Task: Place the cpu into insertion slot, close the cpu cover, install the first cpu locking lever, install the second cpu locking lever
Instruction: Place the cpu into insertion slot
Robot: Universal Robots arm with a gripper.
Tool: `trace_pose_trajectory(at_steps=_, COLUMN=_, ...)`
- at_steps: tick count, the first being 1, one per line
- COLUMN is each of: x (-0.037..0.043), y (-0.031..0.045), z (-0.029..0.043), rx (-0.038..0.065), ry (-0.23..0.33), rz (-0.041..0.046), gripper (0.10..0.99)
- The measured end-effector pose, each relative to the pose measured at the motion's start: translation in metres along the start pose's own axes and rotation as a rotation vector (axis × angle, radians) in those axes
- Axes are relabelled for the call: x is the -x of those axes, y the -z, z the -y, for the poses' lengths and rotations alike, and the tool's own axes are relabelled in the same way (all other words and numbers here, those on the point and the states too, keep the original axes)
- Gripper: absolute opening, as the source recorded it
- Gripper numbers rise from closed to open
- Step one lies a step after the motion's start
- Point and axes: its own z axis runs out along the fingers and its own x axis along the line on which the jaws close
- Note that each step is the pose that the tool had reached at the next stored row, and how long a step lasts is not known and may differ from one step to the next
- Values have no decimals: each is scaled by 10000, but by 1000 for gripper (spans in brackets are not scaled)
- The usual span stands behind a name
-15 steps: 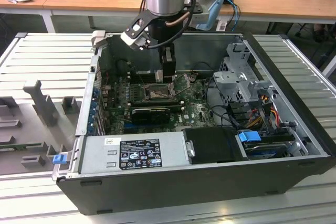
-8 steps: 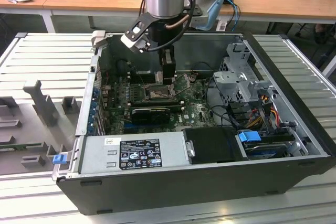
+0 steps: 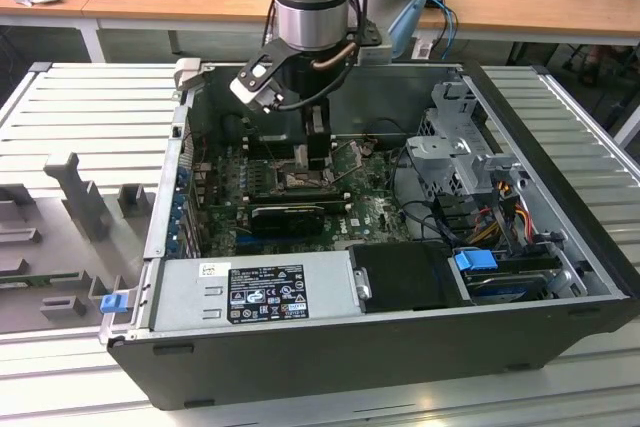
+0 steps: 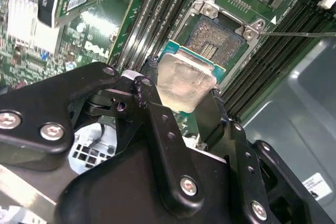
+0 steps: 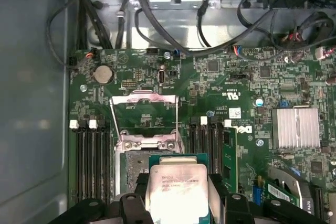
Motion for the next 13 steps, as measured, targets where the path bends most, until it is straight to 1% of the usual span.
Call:
trace_pose_trajectory(at_steps=1, x=0, y=-18, z=2, rx=1, ry=-30, rz=2, gripper=529)
trace_pose_trajectory(at_steps=13, x=0, y=-67, z=7, rx=1, ry=-32, rz=1, gripper=529)
